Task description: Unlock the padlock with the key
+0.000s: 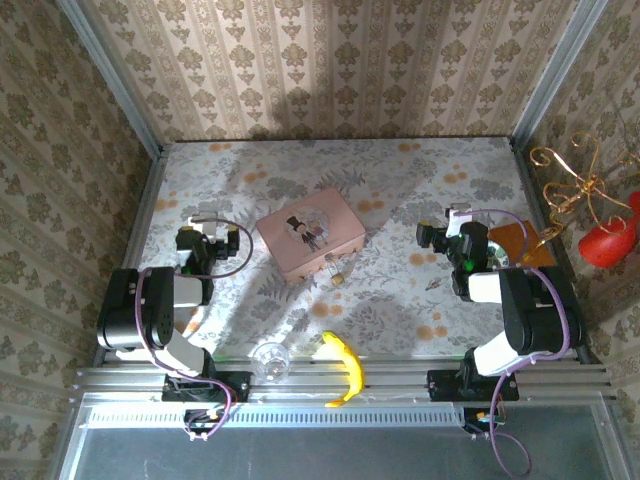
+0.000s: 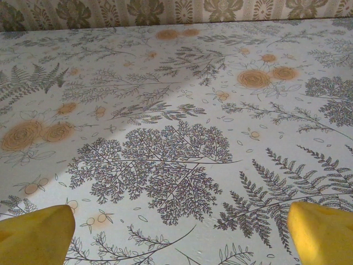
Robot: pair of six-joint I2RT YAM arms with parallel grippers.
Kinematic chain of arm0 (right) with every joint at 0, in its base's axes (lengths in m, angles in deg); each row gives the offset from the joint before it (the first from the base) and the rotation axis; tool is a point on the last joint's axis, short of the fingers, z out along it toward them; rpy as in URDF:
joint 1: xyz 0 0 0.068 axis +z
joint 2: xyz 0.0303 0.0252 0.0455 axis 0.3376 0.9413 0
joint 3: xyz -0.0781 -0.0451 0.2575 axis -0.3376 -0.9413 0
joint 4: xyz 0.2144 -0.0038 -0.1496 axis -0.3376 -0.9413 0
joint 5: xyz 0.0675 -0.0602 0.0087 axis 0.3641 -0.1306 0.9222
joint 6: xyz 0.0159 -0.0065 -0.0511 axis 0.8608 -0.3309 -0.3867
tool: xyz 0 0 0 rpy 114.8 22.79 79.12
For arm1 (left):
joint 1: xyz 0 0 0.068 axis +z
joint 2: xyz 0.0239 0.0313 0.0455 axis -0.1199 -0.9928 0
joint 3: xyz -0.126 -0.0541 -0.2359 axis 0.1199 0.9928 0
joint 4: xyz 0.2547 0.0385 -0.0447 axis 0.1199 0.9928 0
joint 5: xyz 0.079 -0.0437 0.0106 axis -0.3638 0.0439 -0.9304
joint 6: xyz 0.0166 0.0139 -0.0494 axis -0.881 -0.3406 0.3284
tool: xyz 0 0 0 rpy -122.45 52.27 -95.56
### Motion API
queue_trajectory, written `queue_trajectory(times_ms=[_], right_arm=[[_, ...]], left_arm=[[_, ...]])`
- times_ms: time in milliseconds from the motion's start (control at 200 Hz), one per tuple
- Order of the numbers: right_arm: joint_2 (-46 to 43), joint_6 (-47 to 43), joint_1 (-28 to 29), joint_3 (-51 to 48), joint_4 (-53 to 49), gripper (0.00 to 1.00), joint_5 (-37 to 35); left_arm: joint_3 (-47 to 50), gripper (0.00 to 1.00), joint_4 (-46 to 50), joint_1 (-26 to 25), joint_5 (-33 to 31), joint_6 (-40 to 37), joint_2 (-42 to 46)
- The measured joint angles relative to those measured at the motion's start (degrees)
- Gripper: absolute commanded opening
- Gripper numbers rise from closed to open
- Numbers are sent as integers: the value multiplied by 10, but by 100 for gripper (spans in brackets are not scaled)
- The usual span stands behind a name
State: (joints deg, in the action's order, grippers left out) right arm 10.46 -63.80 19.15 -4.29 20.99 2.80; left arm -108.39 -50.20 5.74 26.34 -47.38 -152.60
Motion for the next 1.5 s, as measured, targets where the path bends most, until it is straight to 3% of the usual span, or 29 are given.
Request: queue_trajectory(times_ms=[1000,1250,1501], right_arm=[[0,0,1,0,-2,100,-5],[-14,0,11,7,-40,100,-31],[-130,-2,55,46,-183,100,-95]], left_arm=[[0,100,1,1,0,0,3],[0,100,20,-5,-19,0,68],[-6,100,113,-38,-74,0,172]])
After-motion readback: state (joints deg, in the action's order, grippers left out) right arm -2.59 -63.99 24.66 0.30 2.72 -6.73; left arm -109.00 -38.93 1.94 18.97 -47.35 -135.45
